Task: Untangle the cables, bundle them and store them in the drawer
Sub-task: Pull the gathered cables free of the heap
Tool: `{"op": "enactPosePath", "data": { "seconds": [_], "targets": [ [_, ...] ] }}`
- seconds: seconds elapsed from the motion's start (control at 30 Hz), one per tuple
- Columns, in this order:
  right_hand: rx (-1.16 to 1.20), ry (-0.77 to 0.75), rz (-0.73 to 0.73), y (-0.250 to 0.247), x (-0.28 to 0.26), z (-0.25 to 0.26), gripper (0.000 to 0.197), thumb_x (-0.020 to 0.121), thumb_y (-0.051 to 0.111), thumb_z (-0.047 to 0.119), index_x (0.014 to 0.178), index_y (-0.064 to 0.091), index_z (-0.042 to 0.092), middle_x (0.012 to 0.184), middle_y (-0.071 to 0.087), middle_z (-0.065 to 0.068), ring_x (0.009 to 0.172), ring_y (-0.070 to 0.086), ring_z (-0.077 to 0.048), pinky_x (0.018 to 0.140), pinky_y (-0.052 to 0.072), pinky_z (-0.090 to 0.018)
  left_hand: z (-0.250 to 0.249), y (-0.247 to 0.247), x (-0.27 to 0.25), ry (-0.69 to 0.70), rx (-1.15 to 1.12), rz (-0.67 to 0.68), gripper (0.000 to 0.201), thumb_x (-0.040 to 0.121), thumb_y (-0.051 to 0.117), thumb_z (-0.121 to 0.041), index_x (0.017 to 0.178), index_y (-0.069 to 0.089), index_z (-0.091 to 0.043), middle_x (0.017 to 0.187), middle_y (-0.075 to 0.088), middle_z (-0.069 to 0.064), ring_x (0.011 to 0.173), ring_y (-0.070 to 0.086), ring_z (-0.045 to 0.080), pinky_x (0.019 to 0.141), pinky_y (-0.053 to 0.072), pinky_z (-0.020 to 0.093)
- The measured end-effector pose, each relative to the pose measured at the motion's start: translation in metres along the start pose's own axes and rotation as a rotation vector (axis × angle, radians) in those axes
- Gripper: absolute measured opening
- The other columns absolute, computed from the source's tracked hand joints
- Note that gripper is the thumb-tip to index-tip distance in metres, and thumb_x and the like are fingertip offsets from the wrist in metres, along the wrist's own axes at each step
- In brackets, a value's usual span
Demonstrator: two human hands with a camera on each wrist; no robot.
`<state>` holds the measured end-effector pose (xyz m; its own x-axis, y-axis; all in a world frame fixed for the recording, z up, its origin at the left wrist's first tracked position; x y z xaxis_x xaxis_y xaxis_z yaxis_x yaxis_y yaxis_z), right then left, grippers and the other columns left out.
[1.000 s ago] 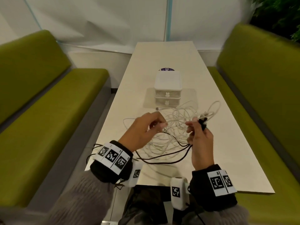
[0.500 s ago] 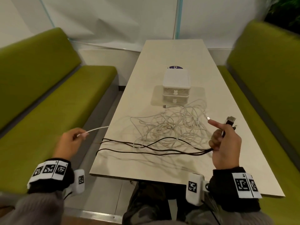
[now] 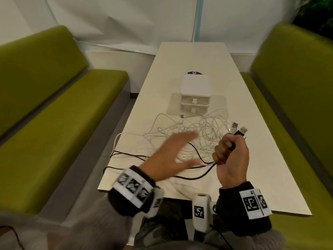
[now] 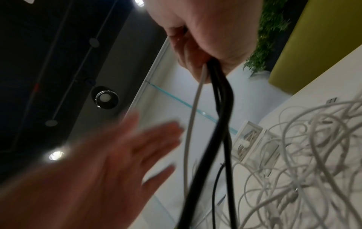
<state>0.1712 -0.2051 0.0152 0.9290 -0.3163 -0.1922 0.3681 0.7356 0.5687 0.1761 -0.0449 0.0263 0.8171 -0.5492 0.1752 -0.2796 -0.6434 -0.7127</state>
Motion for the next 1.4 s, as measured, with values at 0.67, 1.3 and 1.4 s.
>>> {"op": "enactPosePath", "data": {
  "seconds": [0.67,1.3,1.4],
  "targets": [
    [0.199,-0.266,-0.07,-0.032,0.002,0.053,0.035,0.089,0.033,0.018,0.055,0.029,0.023,0.048,0.016,0.006,0.044,0.011,-0.013,0.043,0.014,-0.026,0.08,-0.087,0.046,-0.216,0.468,-0.137,0.015,0.091,0.056,-0.031,0.092,0.055,-0.016,0.089,0.061,-0.004,0.08,0.047,0.014,0.116,0.005,0.048],
    [0.194,-0.296,-0.204,-0.057,0.011,0.056,0.031,0.086,0.039,0.019,0.057,0.028,0.022,0.049,0.016,0.006,0.045,0.01,-0.014,0.041,0.014,-0.025,0.134,-0.074,-0.02,-0.518,0.286,0.056,0.041,0.083,0.063,-0.045,0.062,0.041,-0.018,0.056,0.042,-0.001,0.057,0.038,0.017,0.054,0.028,0.029],
    [0.2,-0.262,-0.178,-0.048,0.009,0.05,0.034,0.089,0.035,0.018,0.056,0.029,0.022,0.047,0.019,0.007,0.044,0.011,-0.014,0.042,0.015,-0.025,0.141,-0.073,-0.027,-0.589,0.287,0.133,0.049,0.073,0.064,-0.058,0.064,0.039,-0.017,0.06,0.043,-0.002,0.059,0.039,0.017,0.057,0.029,0.029]
  ]
}}
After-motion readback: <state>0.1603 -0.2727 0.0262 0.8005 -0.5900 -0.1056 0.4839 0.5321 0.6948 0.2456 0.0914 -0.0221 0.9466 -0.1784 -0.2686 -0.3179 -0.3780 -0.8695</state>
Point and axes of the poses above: each hand's wrist, its own x-axis towards the middle knuckle, its own y-axis out of the palm, z = x × y, the point moved 3 cm from there along x, towards the middle knuckle
